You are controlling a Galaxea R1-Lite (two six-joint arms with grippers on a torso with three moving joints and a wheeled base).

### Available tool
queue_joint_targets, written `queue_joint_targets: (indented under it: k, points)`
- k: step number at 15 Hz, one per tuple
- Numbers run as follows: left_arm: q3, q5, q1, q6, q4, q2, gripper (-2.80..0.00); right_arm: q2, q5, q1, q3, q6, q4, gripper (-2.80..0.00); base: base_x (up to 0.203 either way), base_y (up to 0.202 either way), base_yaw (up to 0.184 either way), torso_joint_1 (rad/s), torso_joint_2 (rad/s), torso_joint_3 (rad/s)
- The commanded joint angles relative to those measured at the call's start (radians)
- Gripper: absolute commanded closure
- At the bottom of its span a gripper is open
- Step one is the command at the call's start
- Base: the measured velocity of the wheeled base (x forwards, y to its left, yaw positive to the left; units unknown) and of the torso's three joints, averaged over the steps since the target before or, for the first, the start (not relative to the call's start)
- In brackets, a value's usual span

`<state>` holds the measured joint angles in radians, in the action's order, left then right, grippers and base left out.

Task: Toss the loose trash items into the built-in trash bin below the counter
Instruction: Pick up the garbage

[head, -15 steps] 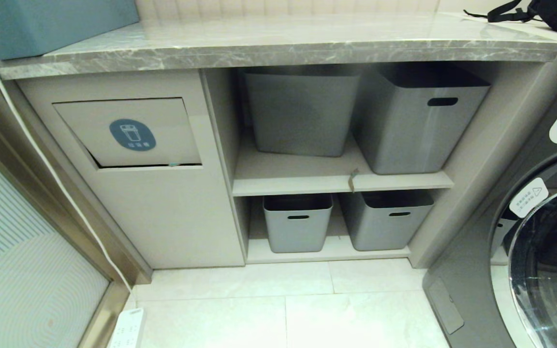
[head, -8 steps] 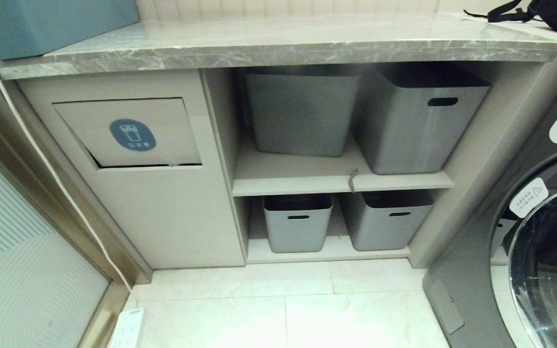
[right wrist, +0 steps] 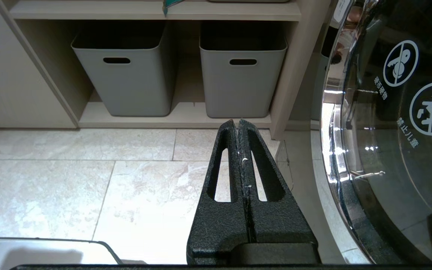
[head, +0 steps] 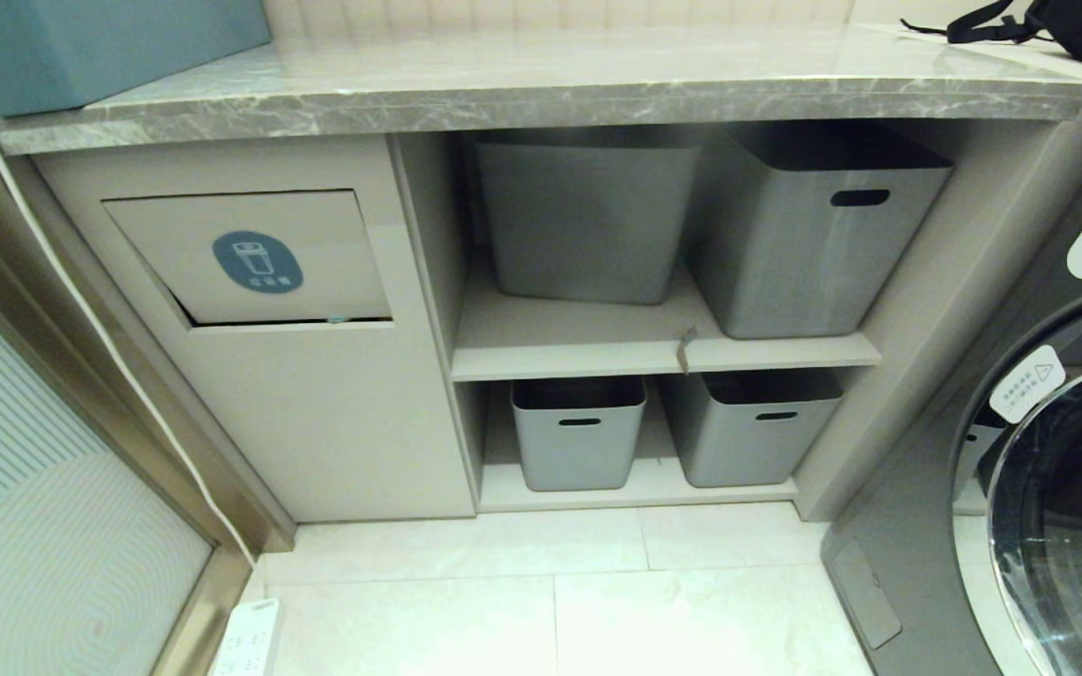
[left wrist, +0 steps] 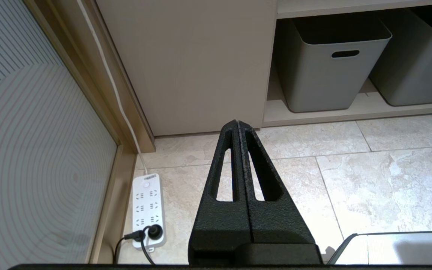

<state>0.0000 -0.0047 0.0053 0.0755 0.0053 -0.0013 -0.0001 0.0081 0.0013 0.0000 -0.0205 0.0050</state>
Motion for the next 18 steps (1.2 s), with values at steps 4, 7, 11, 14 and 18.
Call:
queue_joint_targets:
  k: [4,7,11,14,18]
  points:
    - [0.0,0.002,0.001,-0.013,0.001,0.0,0.0,0.0,0.003,0.0,0.0,-0.002,0.0,0.0,0.0,0.0,0.0,0.0,0.0,0.0]
    - [0.0,0.003,0.001,-0.014,-0.001,0.0,0.0,0.0,0.0,0.0,0.0,0.007,0.0,0.0,0.0,0.0,0.0,0.0,0.0,0.0]
    - [0.0,0.002,0.001,-0.008,0.002,0.0,0.0,0.0,-0.002,0.0,0.0,0.005,0.001,0.0,0.0,0.0,0.0,0.0,0.0,0.0]
    - [0.0,0.0,0.001,0.015,0.004,0.0,0.0,0.0,-0.002,0.0,0.0,0.008,0.001,0.0,0.0,0.0,0.0,0.0,0.0,0.0]
    - [0.0,-0.005,0.001,0.027,0.002,0.0,0.0,0.0,-0.002,0.0,0.0,0.009,0.001,0.0,0.0,0.0,0.0,0.0,0.0,0.0]
